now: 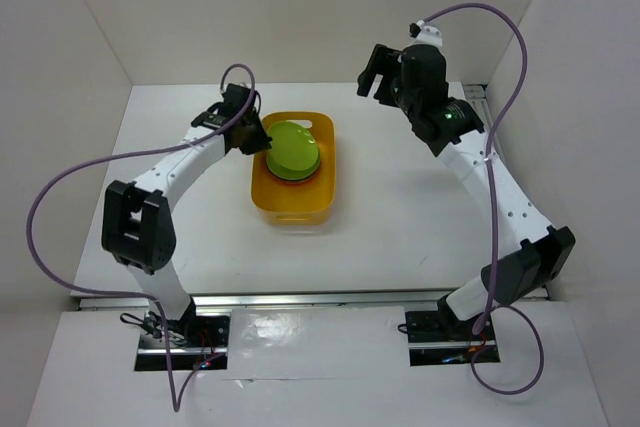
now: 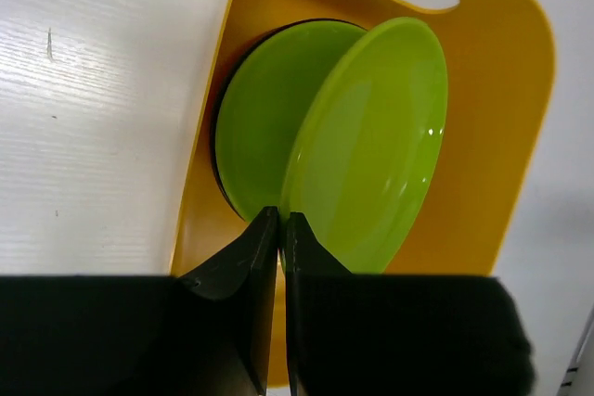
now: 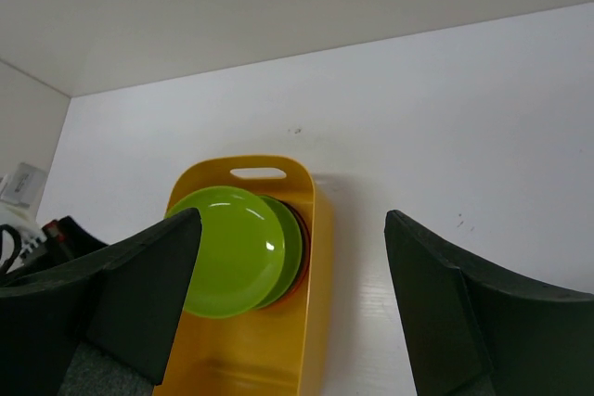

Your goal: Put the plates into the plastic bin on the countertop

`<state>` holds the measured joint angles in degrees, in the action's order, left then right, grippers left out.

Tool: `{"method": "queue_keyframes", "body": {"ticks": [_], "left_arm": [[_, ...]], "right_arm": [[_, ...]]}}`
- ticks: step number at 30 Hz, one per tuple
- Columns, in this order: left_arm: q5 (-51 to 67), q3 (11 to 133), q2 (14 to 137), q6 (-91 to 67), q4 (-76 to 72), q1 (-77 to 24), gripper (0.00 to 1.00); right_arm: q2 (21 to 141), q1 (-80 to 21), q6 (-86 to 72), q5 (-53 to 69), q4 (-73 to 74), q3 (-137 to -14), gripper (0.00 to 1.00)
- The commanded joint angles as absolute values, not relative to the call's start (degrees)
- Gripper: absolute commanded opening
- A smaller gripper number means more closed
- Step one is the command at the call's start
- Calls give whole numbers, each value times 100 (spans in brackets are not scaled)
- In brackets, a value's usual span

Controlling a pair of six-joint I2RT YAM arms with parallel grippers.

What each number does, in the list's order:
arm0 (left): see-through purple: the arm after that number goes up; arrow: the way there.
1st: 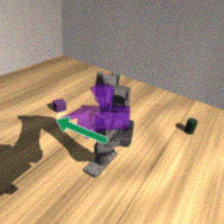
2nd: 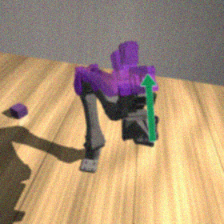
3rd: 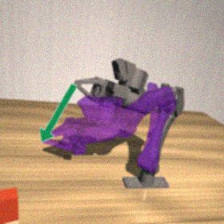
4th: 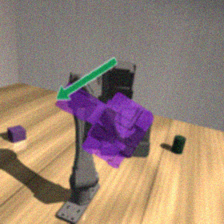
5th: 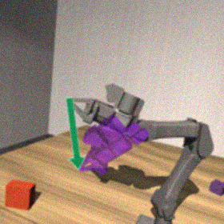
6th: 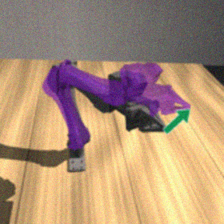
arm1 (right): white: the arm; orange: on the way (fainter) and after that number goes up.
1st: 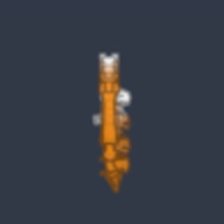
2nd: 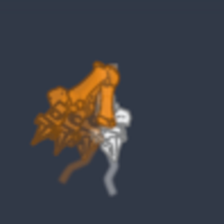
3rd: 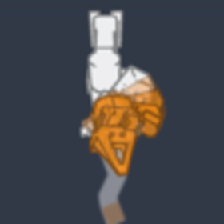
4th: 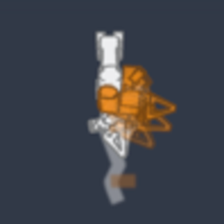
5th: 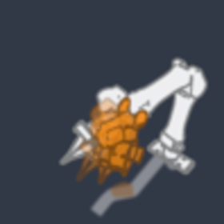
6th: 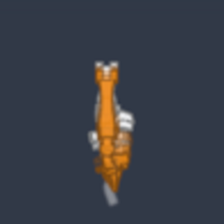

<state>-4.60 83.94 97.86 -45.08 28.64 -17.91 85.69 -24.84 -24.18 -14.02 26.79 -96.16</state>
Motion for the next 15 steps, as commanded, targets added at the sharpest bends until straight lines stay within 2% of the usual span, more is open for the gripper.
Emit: {"method": "queue_keyframes", "body": {"ticks": [1,8,9,10,13,15], "left_arm": [[-536,8885,10114,-4333,2496,-1915,0],[-738,9166,10485,-4455,2776,-1969,0],[-738,9228,10555,-4456,2838,-1969,4],[-817,9289,10556,-4456,2839,-1969,22],[-888,9290,10556,-4526,3015,-1969,49],[-940,9290,10495,-4588,3067,-1969,72]], "right_arm": [[8253,-2426,-2452,-1266,2777,-9519,87],[8200,-2373,-2452,-1266,2830,-9466,88],[8200,-2373,-2452,-1266,2882,-9466,88],[8200,-2373,-2452,-1266,2883,-9466,88],[8200,-2373,-2452,-1266,2883,-9466,88],[8147,-2373,-2452,-1266,2883,-9466,88]]}}
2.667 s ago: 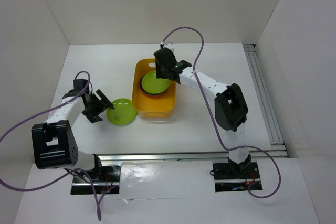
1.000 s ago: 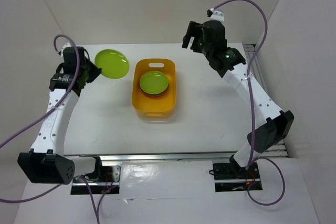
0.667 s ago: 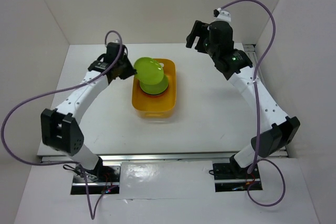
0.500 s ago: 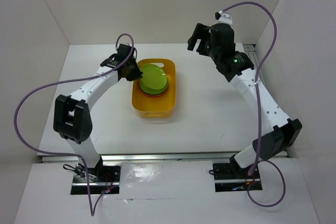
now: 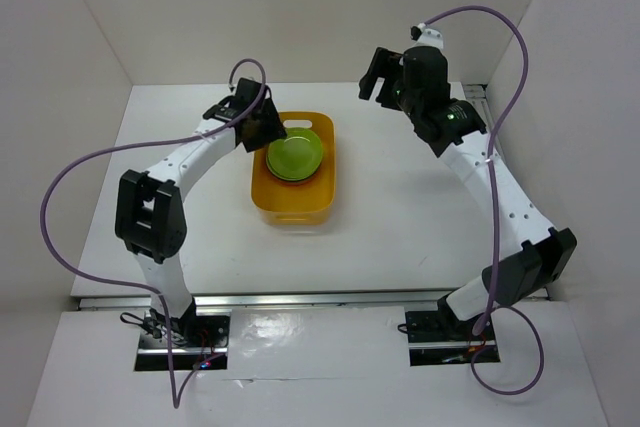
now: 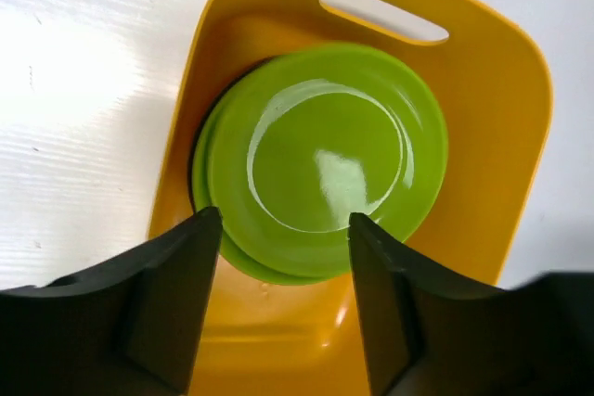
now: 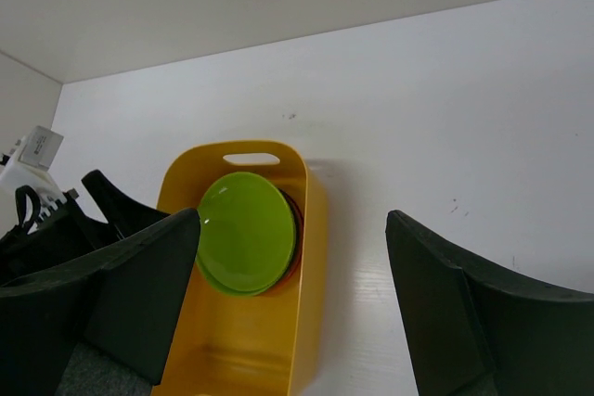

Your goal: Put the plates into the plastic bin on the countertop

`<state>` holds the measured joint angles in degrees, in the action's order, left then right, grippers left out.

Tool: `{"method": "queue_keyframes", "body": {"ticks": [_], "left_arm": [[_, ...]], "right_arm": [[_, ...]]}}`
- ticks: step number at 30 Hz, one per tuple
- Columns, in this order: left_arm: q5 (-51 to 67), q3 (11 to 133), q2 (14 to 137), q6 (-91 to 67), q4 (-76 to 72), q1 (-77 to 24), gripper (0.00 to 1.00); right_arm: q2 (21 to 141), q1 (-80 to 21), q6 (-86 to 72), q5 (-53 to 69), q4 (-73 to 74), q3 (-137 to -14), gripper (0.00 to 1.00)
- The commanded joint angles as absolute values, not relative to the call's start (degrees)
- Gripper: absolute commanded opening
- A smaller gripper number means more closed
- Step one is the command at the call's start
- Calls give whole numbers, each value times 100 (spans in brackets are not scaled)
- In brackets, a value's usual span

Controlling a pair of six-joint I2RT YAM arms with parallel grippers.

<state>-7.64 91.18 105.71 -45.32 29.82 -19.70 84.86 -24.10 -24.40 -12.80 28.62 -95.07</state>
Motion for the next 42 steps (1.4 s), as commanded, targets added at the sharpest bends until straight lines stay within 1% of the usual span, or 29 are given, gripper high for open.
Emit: {"method": "queue_keyframes", "body": {"ticks": [1,2,5,6,7,8,10,12,13,16,17,19,22,25,29,33,37,42], "left_arm": [[-940,9290,10407,-4588,3067,-1969,75],[-940,9342,10406,-4588,3067,-1969,81],[-766,9535,10126,-4526,3067,-2021,83],[-686,9606,10038,-4465,3067,-2021,86],[-607,9676,9950,-4413,3128,-2021,100],[-554,9772,9845,-4282,3181,-2091,100],[-554,10202,9563,-4123,3400,-2171,100],[-667,10563,9414,-3982,3970,-2224,100],[-729,10939,9283,-3868,4216,-2224,100],[-1168,11320,8992,-3648,5015,-2224,100],[-1291,11320,8678,-3647,5132,-2224,100],[-1660,11024,8325,-3647,5404,-2066,100],[-1784,10505,7525,-3796,5554,-1680,100],[-2038,10266,6806,-3867,5756,-1477,100],[-2583,10204,6181,-4034,6160,-1477,100],[-2821,9687,5583,-4227,6380,-1477,100],[-2689,9247,5143,-4456,6434,-1477,100],[-2689,9228,5027,-4561,6512,-1477,100]], "right_arm": [[8147,-2373,-2452,-1266,2883,-9466,88],[8147,-2373,-2452,-1266,2883,-9466,88],[8147,-2373,-2452,-1196,2883,-9466,88],[8200,-2425,-2452,-1195,2883,-9527,90],[8200,-2426,-2383,-1195,2961,-9597,97],[8270,-2426,-2251,-1143,3014,-9676,100],[8358,-2426,-2136,-1212,3417,-10106,100],[8516,-2426,-1934,-1265,3839,-10536,100],[8517,-2426,-1864,-1266,4276,-10956,100],[8482,-2426,-1680,-1389,4884,-11302,100],[8412,-2426,-1679,-1476,4991,-11303,100],[8105,-2373,-1679,-1608,5176,-11198,100],[7631,-2268,-1679,-1669,5299,-10952,100],[7288,-2145,-1740,-1670,5510,-10732,100],[6909,-2145,-1793,-1749,5695,-10617,100],[6636,-2145,-1793,-1819,5810,-10617,100],[6478,-2145,-1793,-1819,6002,-10757,100],[6354,-2197,-1793,-1819,6003,-10758,100]]}}
